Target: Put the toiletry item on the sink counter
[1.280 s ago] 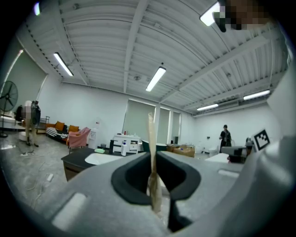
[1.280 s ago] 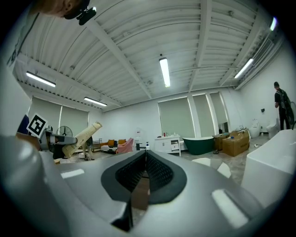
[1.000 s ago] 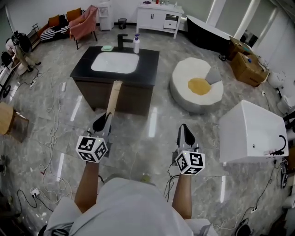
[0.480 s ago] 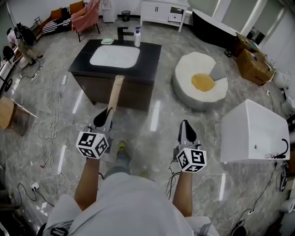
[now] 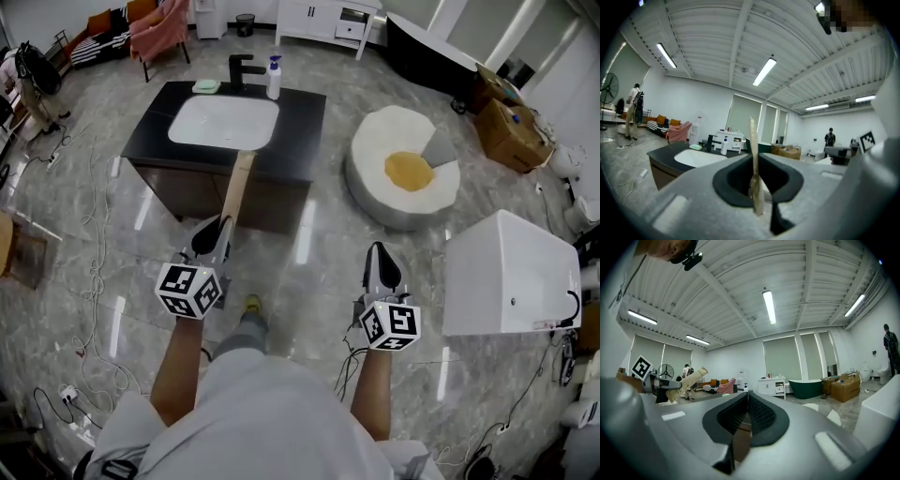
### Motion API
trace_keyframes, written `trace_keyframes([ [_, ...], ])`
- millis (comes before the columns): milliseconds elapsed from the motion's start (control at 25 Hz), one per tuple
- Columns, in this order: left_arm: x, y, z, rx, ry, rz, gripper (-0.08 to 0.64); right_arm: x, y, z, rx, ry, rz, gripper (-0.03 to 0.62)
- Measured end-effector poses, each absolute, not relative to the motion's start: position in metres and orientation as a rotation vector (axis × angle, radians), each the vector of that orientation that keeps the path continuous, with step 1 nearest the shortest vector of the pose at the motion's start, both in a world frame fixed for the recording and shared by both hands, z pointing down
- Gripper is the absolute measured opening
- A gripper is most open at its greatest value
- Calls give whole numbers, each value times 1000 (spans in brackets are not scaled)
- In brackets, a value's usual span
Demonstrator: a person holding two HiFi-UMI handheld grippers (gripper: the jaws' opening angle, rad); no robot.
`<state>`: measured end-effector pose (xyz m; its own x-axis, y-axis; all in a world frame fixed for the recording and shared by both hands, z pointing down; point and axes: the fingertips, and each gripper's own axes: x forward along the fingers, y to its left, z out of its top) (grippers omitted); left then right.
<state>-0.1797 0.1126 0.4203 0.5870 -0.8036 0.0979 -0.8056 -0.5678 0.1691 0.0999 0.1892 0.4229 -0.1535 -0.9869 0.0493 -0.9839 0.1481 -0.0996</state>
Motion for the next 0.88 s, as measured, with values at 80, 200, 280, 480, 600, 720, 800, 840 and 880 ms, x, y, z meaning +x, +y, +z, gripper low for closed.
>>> trace_keyframes([
  [80, -183, 85, 423, 2617, -1324, 22, 32, 94, 162, 422, -2035, 2359, -165, 5],
  [200, -191, 42, 423, 2621, -1294, 30, 32, 82, 121, 416, -2050, 2358, -160, 5],
  [280, -198, 15, 421, 2624, -1275, 24, 32, 73, 96, 412, -2062, 2355, -159, 5],
  [480, -219, -41, 418, 2627, -1233, 11, 32, 51, 49, 408, -2105, 2341, -170, 5],
  [600, -226, -63, 421, 2626, -1212, 4, 31, 43, 32, 411, -2126, 2332, -176, 5],
  [720, -230, -74, 424, 2630, -1192, 16, 31, 39, 21, 413, -2135, 2316, -193, 5],
  [800, -230, -81, 427, 2639, -1174, 24, 32, 37, 15, 412, -2125, 2302, -184, 5],
  [840, -229, -86, 428, 2645, -1165, 27, 32, 36, 10, 411, -2121, 2298, -174, 5],
  [880, -229, -91, 429, 2648, -1159, 29, 32, 35, 5, 410, -2120, 2296, -167, 5],
])
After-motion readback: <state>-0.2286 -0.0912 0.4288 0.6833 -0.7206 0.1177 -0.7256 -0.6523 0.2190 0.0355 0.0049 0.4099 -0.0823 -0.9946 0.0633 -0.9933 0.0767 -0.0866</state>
